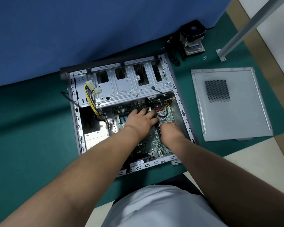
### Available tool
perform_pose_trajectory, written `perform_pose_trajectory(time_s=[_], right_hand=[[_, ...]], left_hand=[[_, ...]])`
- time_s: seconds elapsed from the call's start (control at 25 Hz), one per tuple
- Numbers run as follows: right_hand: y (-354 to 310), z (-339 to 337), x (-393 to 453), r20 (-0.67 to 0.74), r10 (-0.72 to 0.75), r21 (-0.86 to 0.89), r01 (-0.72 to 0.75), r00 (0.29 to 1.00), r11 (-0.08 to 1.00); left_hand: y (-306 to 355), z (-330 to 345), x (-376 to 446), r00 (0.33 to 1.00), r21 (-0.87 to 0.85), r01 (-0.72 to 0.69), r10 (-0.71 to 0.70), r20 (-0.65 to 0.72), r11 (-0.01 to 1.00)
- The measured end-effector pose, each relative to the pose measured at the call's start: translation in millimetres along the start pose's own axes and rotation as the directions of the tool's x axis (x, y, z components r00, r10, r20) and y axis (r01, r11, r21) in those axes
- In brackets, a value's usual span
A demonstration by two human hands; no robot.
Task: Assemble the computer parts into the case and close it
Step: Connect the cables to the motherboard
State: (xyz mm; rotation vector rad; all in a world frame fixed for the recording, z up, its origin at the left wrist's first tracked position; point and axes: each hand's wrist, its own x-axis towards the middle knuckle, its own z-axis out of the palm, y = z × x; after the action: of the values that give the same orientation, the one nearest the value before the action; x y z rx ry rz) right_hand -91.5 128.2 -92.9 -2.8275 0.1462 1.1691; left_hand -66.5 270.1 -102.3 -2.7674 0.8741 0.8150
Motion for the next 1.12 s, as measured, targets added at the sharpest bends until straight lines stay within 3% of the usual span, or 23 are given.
perform_pose_trajectory(time_s=[0.12, 0.2, 0.32, 0.44, 0.56, 0.64, 0.8, 0.96, 1.12], right_hand=[[0.0, -0.8, -1.3, -0.024, -0.010, 0.004, 0.010, 1.000, 1.000], [0.1, -2.5, -4.9, -0.021, -0.022, -0.010, 0.022, 1.000, 1.000], [-0.2, -4.7, -14.6, -0.034, -0.050, -0.030, 0.049, 0.998, 0.998], [-1.9, -7.6, -19.2, -0.227, -0.192, -0.020, 0.192, 0.955, 0.981], [-12.9, -12.1, -19.3, -0.205, -0.360, 0.000, 0.368, 0.910, 0.930], [-21.0, -11.6, -19.3, -0.198, -0.327, 0.019, 0.337, 0.924, 0.941], [-24.7, -5.0, -20.3, -0.348, -0.215, 0.065, 0.252, 0.912, 0.965], [-26.0, -2.0, -13.9, -0.178, -0.182, 0.129, 0.206, 0.967, 0.970], [-20.6, -1.2, -12.2, -0.044, -0.215, 0.098, 0.218, 0.976, 0.971]], left_hand=[[-4.5, -7.6, -9.0, 0.999, -0.090, 0.001, 0.002, 0.035, 0.996], [-10.1, -11.5, -25.6, 1.000, -0.132, 0.002, -0.006, -0.026, 0.991], [-25.4, -13.1, -63.3, 0.953, -0.134, 0.000, -0.040, -0.300, 0.991], [-53.3, -4.8, -98.8, 0.788, -0.205, 0.096, -0.200, -0.582, 0.974], [-74.9, 7.7, -120.9, 0.730, -0.316, 0.284, -0.418, -0.541, 0.905], [-75.6, 16.3, -125.0, 0.737, -0.335, 0.340, -0.470, -0.486, 0.879], [-72.3, 21.0, -122.6, 0.712, -0.356, 0.348, -0.492, -0.501, 0.867], [-74.6, 22.3, -121.4, 0.693, -0.370, 0.347, -0.501, -0.518, 0.862], [-74.9, 24.0, -120.0, 0.697, -0.359, 0.352, -0.498, -0.516, 0.864]])
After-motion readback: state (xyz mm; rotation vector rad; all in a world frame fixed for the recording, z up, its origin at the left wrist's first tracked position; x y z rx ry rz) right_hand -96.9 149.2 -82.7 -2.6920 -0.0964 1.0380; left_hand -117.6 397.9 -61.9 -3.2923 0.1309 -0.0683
